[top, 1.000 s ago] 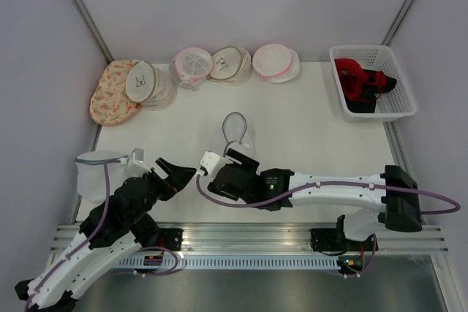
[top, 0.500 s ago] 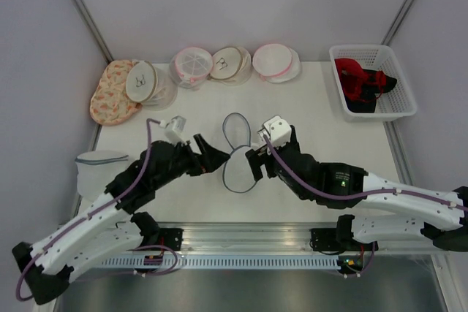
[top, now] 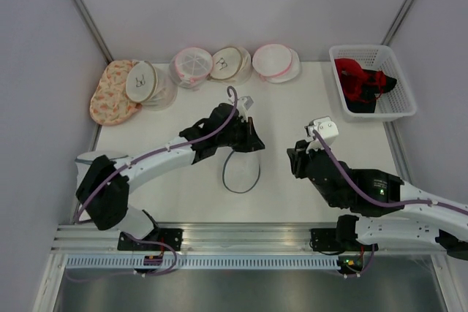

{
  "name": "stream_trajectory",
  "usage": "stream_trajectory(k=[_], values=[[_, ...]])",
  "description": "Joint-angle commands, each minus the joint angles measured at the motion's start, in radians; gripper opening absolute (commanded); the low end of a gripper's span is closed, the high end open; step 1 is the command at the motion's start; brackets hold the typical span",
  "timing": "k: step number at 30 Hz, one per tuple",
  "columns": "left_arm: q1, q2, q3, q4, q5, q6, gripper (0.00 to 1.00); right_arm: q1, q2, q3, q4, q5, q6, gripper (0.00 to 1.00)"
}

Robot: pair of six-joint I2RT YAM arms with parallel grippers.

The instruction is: Unzip the laundry bag and remove the bra

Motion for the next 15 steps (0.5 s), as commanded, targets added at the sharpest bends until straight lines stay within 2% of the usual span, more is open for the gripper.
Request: stream_trajectory(k=[1,4,7,12,15], values=[[-0.003,0.12,0.024,0.007,-0.025,0.036,0.02,-0.002,-0.033,0.01,-0.079,0.05,0.064,0.32],[0.007,0.232,0.017,0.006,-0.059,0.007,0.02,-0.002,-0.057,0.002,-0.096,0.049,0.077,0.32],[0.026,0.269,-0.02,0.009,-0.095,-0.022,0.02,-0.002,-0.073,-0.005,-0.115,0.047,0.086,0.32],[0.113,0.205,-0.146,-0.011,-0.178,-0.044,0.02,-0.002,-0.106,-0.03,-0.129,0.041,0.095,0.32],[0.24,0.101,-0.25,-0.03,-0.203,-0.064,0.02,-0.002,-0.119,-0.044,-0.122,0.032,0.092,0.32]])
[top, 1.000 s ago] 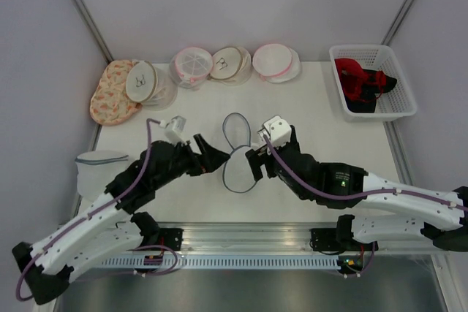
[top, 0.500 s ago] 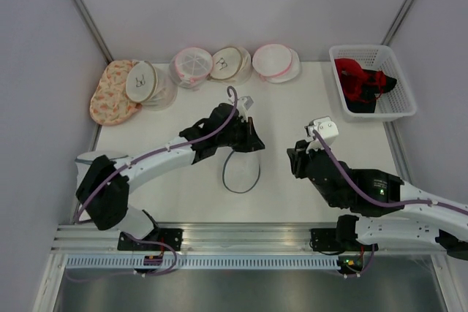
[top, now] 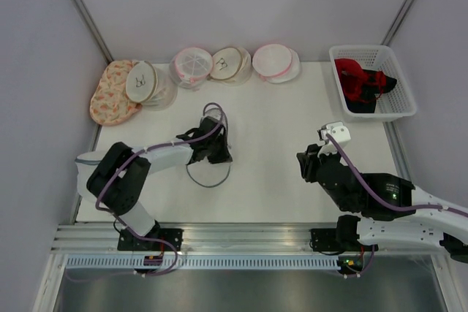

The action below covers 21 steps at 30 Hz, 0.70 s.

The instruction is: Unzip the laundry bag and remove the bra

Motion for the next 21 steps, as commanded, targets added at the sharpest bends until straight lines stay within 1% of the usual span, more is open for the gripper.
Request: stream_trajectory(k=[1,2,3,5,6,8,9,11,13,14,15,16,17,18,20,21], values=[[0.131,-0.119,-0.114,-0.02,-0.08,-0.045,0.02,-0.001,-0.02,-0.018,-0.006,0.008,0.013,0.32],[0.16,-0.171,-0.169,-0.031,-0.096,-0.057,0.02,-0.001,-0.023,-0.027,-0.001,0.004,0.011,0.32],[0.223,-0.202,-0.197,-0.037,-0.1,-0.058,0.02,-0.003,-0.024,-0.033,0.008,-0.001,0.007,0.33],[0.291,-0.287,-0.262,-0.06,-0.1,-0.071,0.02,-0.001,-0.02,-0.048,0.02,-0.013,0.004,0.32],[0.361,-0.317,-0.283,-0.068,-0.1,-0.077,0.02,-0.001,-0.019,-0.053,0.031,-0.021,0.001,0.32],[0.43,-0.396,-0.333,-0.081,-0.124,-0.091,0.02,-0.001,-0.013,-0.064,0.045,-0.032,-0.004,0.33],[0.493,-0.418,-0.347,-0.095,-0.129,-0.095,0.02,-0.001,-0.01,-0.067,0.053,-0.036,-0.008,0.33],[0.57,-0.487,-0.381,-0.129,-0.149,-0.117,0.02,-0.001,-0.002,-0.076,0.068,-0.047,-0.008,0.33],[0.615,-0.535,-0.413,-0.155,-0.182,-0.149,0.02,-0.001,0.004,-0.084,0.076,-0.056,-0.012,0.33],[0.656,-0.588,-0.427,-0.179,-0.19,-0.161,0.02,-0.001,0.006,-0.085,0.077,-0.055,-0.01,0.33],[0.673,-0.614,-0.447,-0.196,-0.219,-0.193,0.02,-0.001,0.006,-0.091,0.079,-0.059,-0.008,0.33],[0.716,-0.643,-0.457,-0.209,-0.232,-0.209,0.02,-0.001,0.004,-0.095,0.079,-0.062,-0.008,0.33],[0.727,-0.715,-0.47,-0.215,-0.23,-0.221,0.02,-0.001,0.003,-0.098,0.079,-0.062,-0.005,0.33],[0.73,-0.748,-0.482,-0.2,-0.204,-0.224,0.02,-0.001,0.0,-0.104,0.079,-0.065,-0.004,0.34],[0.728,-0.82,-0.507,-0.137,-0.109,-0.203,0.02,-0.001,-0.007,-0.111,0.076,-0.059,-0.001,0.34],[0.728,-0.825,-0.498,-0.096,0.022,-0.2,0.02,-0.001,-0.011,-0.121,0.074,-0.058,0.002,0.34]])
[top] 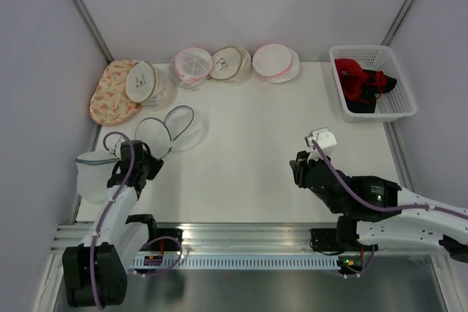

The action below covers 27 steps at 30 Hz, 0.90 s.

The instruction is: Unzip the laundry bag and remove the bra

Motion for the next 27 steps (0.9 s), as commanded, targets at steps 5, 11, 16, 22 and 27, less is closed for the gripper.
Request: stream_trajectory(k=[5,11,16,22,27], values=[[-0.118,0.007,0.106,0.102,0.417,-0.003,0.02,-0.001,-0.018,-0.033,0.037,0.019,0.001,0.34],[-0.297,0.178,0.244,0.228,0.516,0.06,0.02,-0.001,0.027,-0.03,0.062,0.019,-0.005,0.34],[-0.328,0.393,0.355,0.305,0.508,0.076,0.02,-0.001,0.047,-0.025,0.06,0.019,0.003,0.34],[-0.328,0.683,0.526,0.323,0.433,0.093,0.02,-0.003,0.045,-0.019,0.036,0.033,0.015,0.34],[-0.266,0.76,0.572,0.257,0.203,0.064,0.02,-0.001,0.025,-0.023,0.008,0.034,0.032,0.33]])
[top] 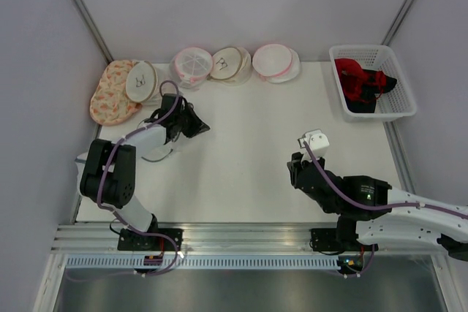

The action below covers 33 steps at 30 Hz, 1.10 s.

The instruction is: Unzip the laundry bag and remove the bra

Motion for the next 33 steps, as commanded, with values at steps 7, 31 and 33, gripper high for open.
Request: stream_trajectory(k=[7,31,33], values=[[0.292,-0.083,-0.061,-0.083,-0.388,-0.069,0.02,-0.001,-0.067,-0.017,-0.042,0.025,0.046,0.33],[0.541,-0.55,-0.22,-0.325,-0.096,-0.072,0.34,-0.022,-0.013,0.004,-0.056,0.1,0.097,0.79],[0.519,-0.579,-0.231,-0.306,-0.008,-0.026,0.63,-0.07,0.031,0.033,-0.04,0.073,0.089,0.85]])
